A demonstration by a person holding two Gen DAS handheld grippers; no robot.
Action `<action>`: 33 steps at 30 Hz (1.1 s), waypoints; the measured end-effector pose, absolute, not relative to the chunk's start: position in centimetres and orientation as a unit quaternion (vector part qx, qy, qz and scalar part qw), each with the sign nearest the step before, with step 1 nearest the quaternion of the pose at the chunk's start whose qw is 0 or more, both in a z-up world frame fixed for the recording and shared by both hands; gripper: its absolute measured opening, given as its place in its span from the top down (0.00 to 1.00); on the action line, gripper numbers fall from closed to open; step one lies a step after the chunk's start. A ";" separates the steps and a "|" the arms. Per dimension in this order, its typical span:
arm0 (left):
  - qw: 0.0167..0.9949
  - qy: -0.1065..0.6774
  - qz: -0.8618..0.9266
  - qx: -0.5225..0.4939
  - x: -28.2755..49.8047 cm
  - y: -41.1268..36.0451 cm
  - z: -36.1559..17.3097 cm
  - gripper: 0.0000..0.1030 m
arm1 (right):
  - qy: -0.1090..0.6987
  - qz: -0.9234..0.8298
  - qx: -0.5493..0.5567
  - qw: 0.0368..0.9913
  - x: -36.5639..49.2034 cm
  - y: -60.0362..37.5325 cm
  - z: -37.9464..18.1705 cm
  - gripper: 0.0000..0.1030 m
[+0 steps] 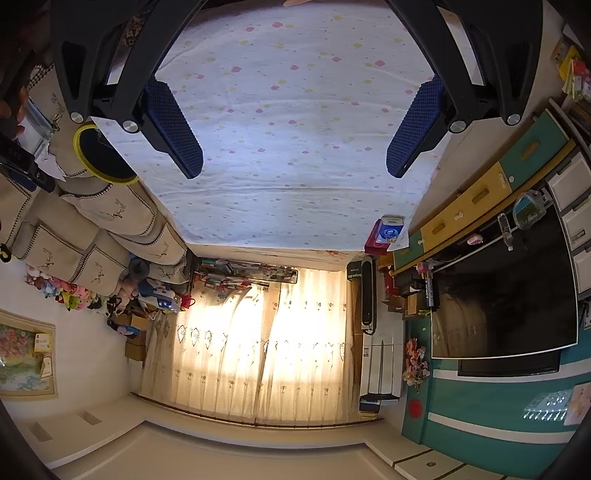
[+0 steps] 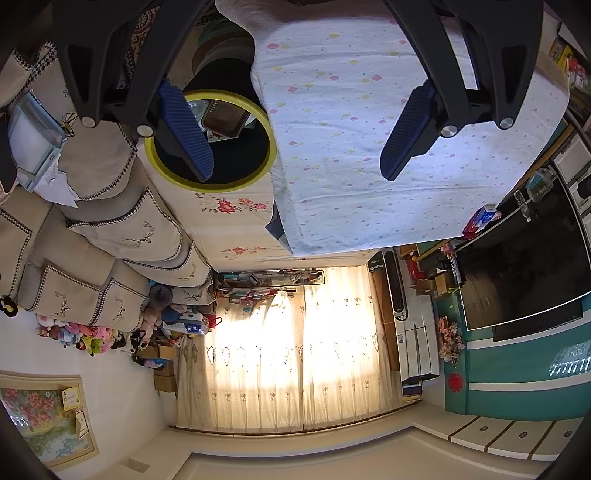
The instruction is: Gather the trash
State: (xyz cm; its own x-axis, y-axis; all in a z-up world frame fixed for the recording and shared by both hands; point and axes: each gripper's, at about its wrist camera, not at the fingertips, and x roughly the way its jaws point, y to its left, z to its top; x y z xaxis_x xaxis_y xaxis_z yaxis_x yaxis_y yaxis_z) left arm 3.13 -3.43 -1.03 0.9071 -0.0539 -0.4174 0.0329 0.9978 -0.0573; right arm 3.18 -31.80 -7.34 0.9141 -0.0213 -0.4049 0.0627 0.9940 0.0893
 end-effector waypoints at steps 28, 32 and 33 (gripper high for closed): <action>0.973 0.226 -0.036 -0.025 3.6 -3.9 -1.9 0.05 | 0.212 -0.023 0.055 0.976 3.4 -32.0 -8.2 0.16; 0.972 0.229 -0.036 -0.026 3.8 -4.1 -2.0 0.05 | 0.214 -0.023 0.056 0.975 3.5 -32.1 -8.5 0.16; 0.972 0.229 -0.036 -0.026 3.8 -4.1 -2.0 0.05 | 0.214 -0.022 0.056 0.975 3.5 -32.1 -8.5 0.16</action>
State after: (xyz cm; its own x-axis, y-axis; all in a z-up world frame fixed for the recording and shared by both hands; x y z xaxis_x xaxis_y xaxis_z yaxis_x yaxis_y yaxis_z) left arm 3.76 -4.07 -2.03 0.8923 -0.0825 -0.4438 0.0590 0.9960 -0.0665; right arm 3.47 -32.06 -8.54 0.9070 -0.0197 -0.4207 0.0675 0.9928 0.0991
